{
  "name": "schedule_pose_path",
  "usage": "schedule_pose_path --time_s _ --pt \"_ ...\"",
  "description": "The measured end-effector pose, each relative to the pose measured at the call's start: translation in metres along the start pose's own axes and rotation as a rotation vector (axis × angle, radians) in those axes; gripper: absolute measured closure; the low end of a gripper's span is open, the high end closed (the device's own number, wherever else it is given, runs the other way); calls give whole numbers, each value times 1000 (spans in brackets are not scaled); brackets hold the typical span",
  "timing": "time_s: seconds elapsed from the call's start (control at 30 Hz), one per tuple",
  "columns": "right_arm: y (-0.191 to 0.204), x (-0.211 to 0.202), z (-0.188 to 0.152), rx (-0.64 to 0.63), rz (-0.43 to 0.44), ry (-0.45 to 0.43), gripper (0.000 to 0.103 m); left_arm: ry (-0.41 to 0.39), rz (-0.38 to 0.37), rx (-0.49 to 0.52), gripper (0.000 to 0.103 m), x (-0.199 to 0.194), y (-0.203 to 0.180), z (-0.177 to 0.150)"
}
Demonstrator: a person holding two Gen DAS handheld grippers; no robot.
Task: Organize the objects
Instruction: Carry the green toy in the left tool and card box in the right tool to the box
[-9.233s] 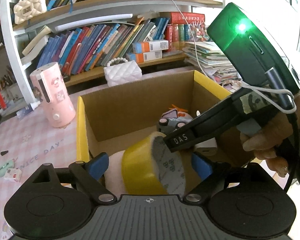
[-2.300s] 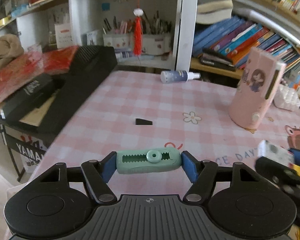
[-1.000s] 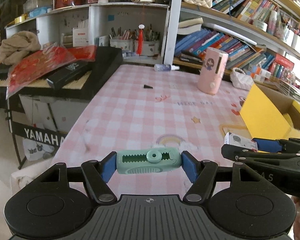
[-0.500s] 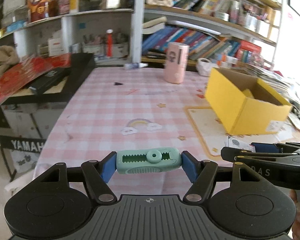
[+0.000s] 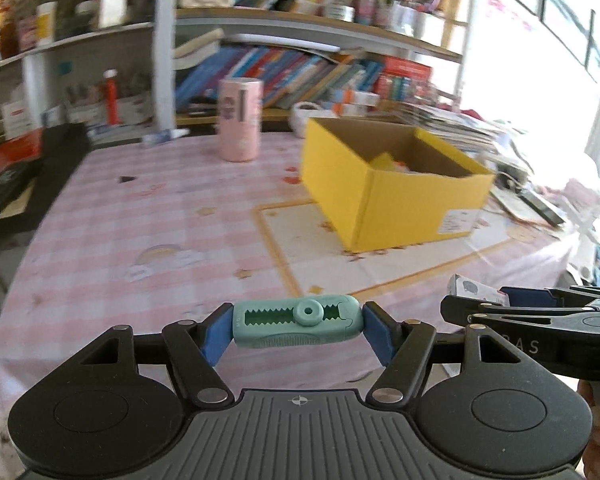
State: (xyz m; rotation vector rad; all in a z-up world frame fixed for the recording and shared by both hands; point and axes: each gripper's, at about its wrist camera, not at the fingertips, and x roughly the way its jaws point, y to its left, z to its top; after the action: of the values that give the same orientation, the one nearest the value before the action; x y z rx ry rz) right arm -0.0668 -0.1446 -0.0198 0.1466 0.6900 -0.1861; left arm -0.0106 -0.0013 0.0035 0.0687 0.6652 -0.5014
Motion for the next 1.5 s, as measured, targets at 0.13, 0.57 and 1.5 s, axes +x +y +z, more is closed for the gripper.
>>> schedule_pose_path --time_s 0.13,0.57,1.5 --pt "-22 -4 -4 43 -45 1 45 9 -42 40 34 10 -20 3" --pt "-75 9 15 80 -80 0 45 -3 -64 70 34 40 -62 29" --pt "-157 94 132 -36 30 -83 45 -113 75 86 34 127 -125 119"
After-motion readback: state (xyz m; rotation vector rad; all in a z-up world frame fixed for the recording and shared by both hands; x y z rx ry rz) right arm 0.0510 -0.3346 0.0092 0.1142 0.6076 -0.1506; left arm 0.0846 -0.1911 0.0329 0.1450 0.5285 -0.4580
